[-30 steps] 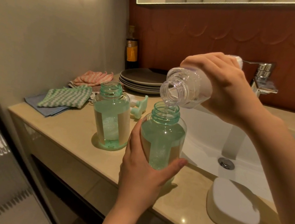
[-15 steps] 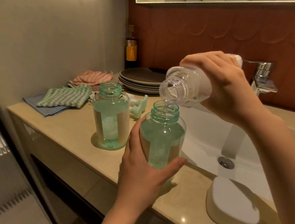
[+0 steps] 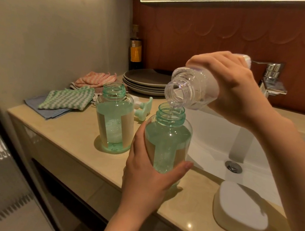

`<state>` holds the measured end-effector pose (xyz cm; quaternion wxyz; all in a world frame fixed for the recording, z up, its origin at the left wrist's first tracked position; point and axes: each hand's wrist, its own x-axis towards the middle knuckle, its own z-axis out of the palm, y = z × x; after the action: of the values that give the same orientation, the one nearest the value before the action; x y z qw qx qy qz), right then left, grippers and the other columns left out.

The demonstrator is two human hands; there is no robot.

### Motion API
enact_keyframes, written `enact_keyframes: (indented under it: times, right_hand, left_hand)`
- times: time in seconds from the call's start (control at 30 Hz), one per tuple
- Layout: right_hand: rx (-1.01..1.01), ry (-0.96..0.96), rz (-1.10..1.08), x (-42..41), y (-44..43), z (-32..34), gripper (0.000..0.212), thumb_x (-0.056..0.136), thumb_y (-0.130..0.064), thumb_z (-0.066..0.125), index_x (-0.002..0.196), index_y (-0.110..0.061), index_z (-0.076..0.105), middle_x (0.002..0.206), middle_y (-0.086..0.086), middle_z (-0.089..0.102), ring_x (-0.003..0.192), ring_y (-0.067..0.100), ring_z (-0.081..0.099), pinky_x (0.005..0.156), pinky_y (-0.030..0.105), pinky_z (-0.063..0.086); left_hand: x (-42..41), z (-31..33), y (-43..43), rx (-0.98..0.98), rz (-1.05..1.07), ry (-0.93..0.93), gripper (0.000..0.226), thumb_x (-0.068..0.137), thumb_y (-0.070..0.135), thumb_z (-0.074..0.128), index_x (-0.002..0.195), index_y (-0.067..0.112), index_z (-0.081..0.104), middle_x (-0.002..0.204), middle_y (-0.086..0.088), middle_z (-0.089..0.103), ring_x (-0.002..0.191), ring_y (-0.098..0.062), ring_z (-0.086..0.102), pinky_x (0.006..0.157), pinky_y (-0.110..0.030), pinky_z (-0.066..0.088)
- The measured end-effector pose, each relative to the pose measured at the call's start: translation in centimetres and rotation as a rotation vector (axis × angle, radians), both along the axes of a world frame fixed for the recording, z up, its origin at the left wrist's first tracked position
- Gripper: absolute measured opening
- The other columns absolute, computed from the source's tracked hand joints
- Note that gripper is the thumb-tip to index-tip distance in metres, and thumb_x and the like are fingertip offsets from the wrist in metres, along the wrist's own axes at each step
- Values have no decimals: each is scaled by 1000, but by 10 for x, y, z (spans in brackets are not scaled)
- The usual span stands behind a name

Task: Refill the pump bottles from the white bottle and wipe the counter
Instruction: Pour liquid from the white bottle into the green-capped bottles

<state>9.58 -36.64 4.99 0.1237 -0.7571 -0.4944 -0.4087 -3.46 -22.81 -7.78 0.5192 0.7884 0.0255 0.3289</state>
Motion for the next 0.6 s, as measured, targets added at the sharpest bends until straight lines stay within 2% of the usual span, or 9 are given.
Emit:
enact_keyframes:
  times: [0.23,0.37,0.6]
  right_hand:
    - [-6,5,8,0,0,1,58,70,-17,76,123,-10,54,120,9,61,109,32,54,89,47,39]
    - [-5,3,5,0,0,1,58,70,-15,77,123,-10,55,120,9,60,109,32,54,90,46,38]
    - [-4,-13,15,-1,0,2,57,70,-13,77,123,-10,54,120,10,61,109,33,54,89,49,40]
  left_hand:
    - [0,1,0,-4,9,2,97,48,71,68,131,56,19,137,21,43,122,5,41,91,-9,34]
    - [0,1,0,-2,7,1,97,48,71,68,131,57,19,138,20,43,123,2,41,96,-20,36]
    - [0,1,0,-2,5,2,98,48,71,69,132,58,19,138,20,43,124,1,42,98,-23,37]
